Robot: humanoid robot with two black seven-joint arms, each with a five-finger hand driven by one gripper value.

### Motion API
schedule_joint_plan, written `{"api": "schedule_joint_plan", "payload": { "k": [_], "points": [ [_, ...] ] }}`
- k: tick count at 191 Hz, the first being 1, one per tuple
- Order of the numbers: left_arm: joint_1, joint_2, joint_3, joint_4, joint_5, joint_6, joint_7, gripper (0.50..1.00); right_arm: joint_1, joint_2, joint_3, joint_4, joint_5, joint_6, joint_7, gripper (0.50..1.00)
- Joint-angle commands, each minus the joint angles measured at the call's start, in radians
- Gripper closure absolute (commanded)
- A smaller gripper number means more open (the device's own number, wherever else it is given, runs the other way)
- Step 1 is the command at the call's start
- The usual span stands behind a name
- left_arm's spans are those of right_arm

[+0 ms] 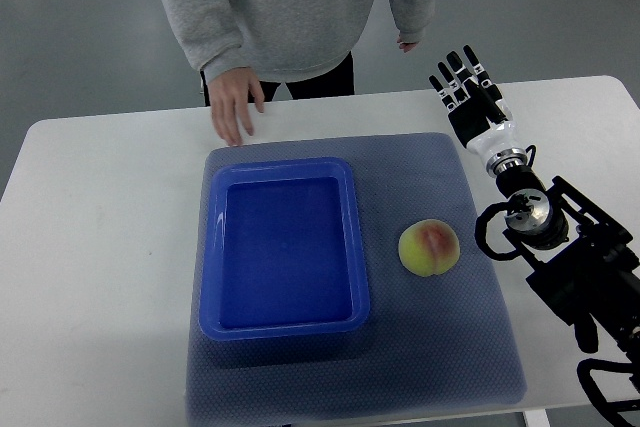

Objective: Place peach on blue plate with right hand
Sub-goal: 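Lower the right hand over the peach beside the blue tray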

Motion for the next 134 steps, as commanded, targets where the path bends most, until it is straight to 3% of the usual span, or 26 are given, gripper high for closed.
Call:
{"api": "schedule_joint_plan", "payload": {
  "k": [1, 68, 106, 115, 116, 126, 134],
  "points": [
    [0.0, 0.0, 0.001, 0.0, 0.0, 0.0, 0.0, 0.5, 0.0, 0.001, 0.0, 0.0, 0.0, 0.0, 0.0, 0.568],
    [-0.006, 0.0, -0.002, 0.0, -0.001, 0.001, 0.0, 0.5, 0.02, -0.028, -0.056, 0.037, -0.061, 0.004, -0.006, 0.568],
    [-0.006, 0.0, 0.0, -0.012, 0.003, 0.0, 0.0, 0.5, 0.144, -0.204, -0.349, 0.103, -0.426, 0.035, -0.015, 0.57],
    [-0.006, 0.0, 0.0, -0.012, 0.003, 0.0, 0.0, 0.5, 0.144, -0.204, -0.349, 0.103, -0.426, 0.035, -0.015, 0.57],
    [-0.006, 0.0, 0.0, -0.013, 0.006, -0.005, 0.0, 0.5, 0.199, -0.265, -0.441, 0.128, -0.492, 0.067, -0.015, 0.57],
    [-0.009, 0.0, 0.0, -0.013, 0.006, -0.006, 0.0, 0.5, 0.274, -0.347, -0.562, 0.158, -0.535, 0.093, -0.015, 0.57],
    [-0.009, 0.0, 0.0, -0.013, 0.006, -0.006, 0.0, 0.5, 0.275, -0.347, -0.563, 0.158, -0.535, 0.093, -0.015, 0.57]
  ]
}}
